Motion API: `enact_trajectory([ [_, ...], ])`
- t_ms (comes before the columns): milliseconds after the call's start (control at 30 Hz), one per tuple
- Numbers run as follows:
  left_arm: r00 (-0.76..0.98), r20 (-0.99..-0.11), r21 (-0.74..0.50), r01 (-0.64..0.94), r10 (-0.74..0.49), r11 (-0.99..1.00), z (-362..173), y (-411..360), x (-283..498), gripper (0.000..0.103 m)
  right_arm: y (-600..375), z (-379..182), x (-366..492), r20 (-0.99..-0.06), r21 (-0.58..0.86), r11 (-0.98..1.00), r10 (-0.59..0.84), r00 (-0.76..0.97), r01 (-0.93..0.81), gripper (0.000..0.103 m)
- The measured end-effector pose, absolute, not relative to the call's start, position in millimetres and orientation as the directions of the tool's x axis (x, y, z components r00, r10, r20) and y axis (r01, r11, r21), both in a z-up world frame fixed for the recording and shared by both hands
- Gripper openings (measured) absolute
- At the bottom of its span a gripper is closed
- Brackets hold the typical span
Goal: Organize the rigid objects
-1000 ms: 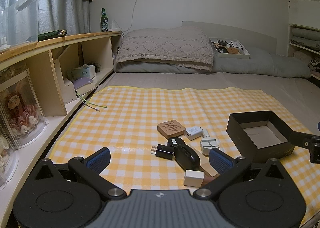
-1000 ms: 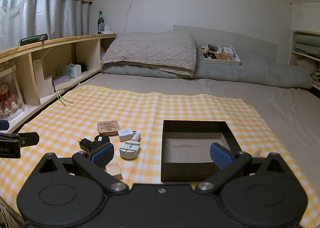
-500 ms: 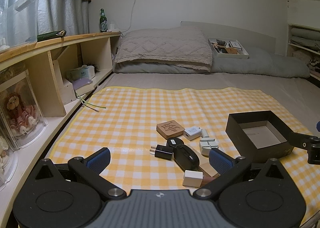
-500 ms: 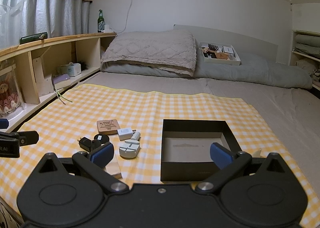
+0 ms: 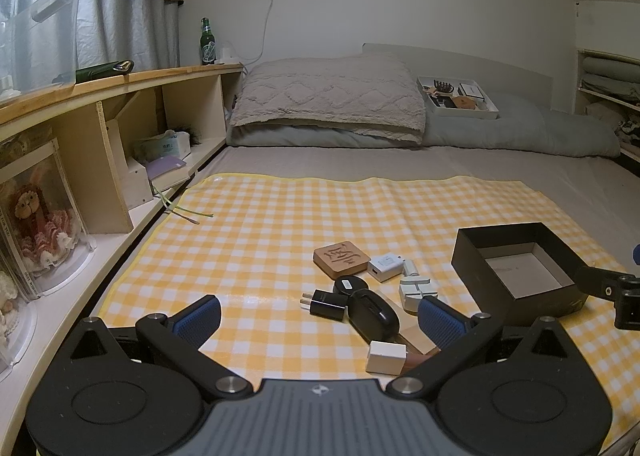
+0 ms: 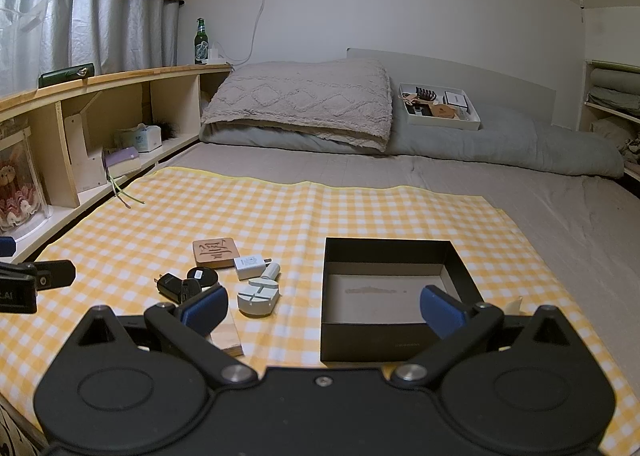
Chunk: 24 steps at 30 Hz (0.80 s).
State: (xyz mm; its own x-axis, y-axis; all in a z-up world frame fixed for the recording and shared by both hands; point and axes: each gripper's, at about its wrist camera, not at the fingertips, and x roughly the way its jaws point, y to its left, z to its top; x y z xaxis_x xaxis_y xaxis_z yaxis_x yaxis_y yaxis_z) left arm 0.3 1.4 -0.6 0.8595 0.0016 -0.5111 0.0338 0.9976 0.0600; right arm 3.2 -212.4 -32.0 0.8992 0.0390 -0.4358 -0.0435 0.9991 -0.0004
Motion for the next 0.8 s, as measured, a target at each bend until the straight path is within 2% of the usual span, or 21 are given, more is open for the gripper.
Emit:
enact_trajectory([
  [800,0.86,-0.51,0.06,0.033,0.002,0.998,-0.4,1.4,0.3,0.103,-213.4,-33.4,3.5,-0.437,-0.004,0.999,0.042,0.899,-0.048,0.103],
])
